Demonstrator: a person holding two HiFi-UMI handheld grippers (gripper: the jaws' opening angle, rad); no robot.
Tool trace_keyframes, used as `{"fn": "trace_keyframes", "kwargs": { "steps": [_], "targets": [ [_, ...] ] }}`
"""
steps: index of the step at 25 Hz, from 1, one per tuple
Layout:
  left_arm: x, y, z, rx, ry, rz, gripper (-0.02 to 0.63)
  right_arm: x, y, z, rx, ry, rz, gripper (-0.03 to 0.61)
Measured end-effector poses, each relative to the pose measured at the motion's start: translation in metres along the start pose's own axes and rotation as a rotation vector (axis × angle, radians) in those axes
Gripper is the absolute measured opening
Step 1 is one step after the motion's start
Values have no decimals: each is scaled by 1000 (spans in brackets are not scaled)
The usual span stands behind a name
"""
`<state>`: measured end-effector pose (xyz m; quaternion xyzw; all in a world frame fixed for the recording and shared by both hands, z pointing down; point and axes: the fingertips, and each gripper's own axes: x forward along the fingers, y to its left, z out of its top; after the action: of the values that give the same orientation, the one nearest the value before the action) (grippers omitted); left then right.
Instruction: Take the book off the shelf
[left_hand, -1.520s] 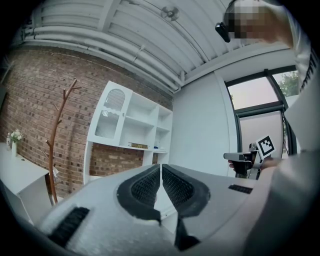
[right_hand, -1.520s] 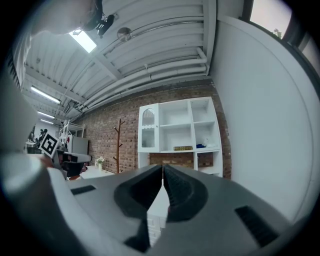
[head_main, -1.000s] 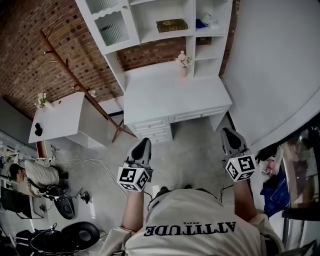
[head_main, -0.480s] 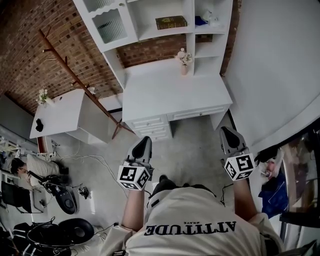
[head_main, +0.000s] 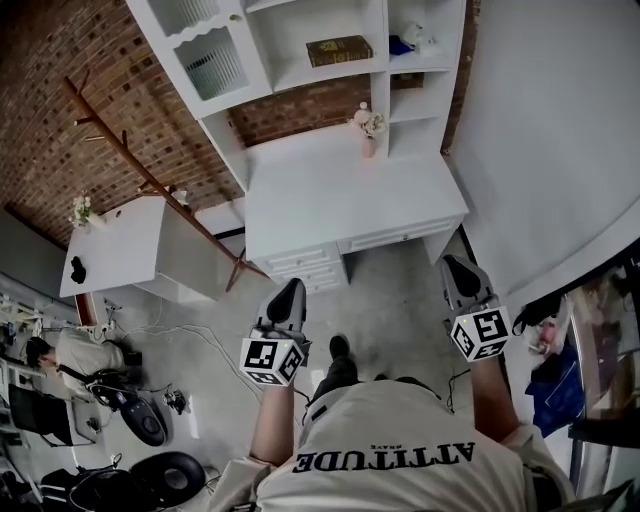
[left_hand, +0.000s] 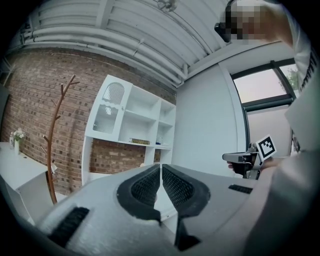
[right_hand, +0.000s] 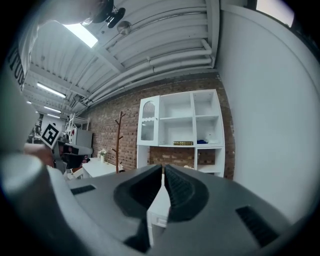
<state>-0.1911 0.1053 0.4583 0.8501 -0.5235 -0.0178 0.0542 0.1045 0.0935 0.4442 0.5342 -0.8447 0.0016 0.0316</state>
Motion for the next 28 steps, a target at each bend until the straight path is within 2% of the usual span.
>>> {"fn": "trace_keyframes", "kwargs": {
  "steps": [15,28],
  "targets": [
    [97,98,3,-18,35,-98,34,112,4,4,-3,56,-82,31],
    [153,177,7,-30,47,-184,34,192,17,11,-13,78,-174,32]
  ]
}}
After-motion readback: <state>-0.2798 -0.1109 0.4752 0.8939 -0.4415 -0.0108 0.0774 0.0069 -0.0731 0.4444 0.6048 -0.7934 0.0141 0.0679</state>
